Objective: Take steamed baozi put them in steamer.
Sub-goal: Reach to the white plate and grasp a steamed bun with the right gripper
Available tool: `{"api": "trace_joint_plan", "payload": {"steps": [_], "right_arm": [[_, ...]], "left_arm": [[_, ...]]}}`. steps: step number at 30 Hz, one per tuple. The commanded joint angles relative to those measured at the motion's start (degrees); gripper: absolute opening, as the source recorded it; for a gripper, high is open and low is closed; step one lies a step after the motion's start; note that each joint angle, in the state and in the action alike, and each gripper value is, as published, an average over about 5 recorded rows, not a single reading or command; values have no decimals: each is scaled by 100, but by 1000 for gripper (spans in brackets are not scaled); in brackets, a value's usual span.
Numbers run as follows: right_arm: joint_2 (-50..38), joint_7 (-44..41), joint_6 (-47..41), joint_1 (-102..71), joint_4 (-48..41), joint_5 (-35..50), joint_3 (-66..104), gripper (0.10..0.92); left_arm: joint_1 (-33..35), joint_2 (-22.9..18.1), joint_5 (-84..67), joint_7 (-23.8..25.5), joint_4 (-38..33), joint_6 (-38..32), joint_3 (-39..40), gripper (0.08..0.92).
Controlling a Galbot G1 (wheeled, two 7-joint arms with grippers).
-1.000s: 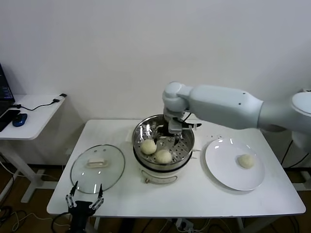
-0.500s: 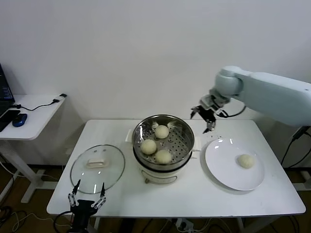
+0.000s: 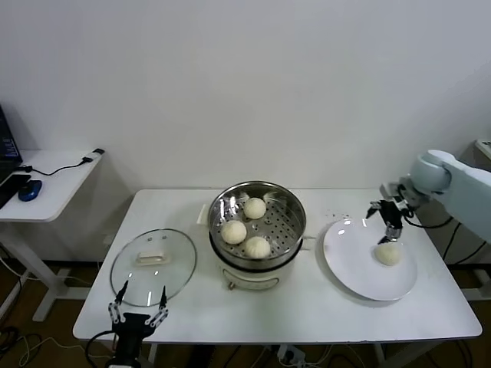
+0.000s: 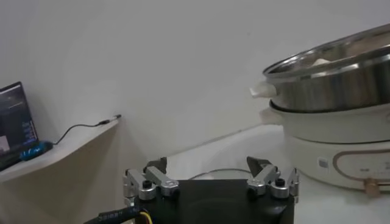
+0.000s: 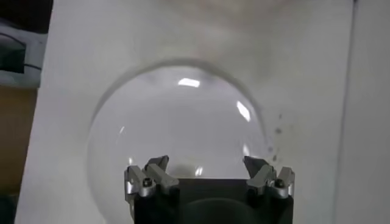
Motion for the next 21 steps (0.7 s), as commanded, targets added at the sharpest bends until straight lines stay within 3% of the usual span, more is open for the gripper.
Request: {"api": "trace_joint_plan", "payload": {"steps": [1,21], "right_arm": [[-55,-193,296,-1684,-1058,-1254,1862,823],[1447,-99,651,-1825,-2690,-2227,2813,823]], "left_arm": [[-2,-10,33,-2,6,21,2,823],[-45,-48,189,-18,109,57,12,823]]}}
